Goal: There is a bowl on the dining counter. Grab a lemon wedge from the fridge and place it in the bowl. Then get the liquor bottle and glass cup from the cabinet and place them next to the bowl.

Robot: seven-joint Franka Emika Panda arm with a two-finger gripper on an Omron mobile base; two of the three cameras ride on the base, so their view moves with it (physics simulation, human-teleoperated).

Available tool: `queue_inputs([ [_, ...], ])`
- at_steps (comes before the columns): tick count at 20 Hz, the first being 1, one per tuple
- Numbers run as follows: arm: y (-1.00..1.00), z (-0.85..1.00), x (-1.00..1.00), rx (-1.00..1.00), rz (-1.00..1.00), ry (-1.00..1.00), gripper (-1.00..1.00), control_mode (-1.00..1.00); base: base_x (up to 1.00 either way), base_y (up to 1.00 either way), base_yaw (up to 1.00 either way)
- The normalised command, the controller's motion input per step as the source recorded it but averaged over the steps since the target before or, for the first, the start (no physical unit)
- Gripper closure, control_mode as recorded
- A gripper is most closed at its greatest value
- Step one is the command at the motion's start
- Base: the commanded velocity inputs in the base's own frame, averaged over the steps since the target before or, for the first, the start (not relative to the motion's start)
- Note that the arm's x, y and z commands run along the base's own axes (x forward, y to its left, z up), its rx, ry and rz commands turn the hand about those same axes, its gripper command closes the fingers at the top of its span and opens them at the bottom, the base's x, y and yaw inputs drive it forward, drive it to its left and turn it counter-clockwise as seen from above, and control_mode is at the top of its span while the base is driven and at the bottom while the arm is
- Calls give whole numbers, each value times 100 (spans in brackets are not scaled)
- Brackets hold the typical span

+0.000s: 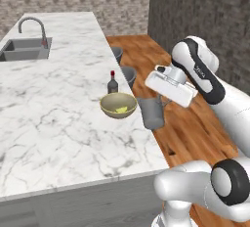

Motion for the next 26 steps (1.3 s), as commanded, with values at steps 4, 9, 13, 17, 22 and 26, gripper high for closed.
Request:
queue_inputs([
  [4,0,-50,46,-2,16,-13,100,-100,0,0,0],
  [9,0,-50,36,0,11,-22,100,-100,0,0,0],
  [13,0,-45,17,0,4,-25,100,-100,0,0,0],
  [17,1,-33,28,1,2,-12,100,-100,0,0,0],
  [22,5,-24,41,8,2,-3,100,-100,0,0,0],
  [26,0,-22,55,10,2,0,100,-100,0,0,0],
])
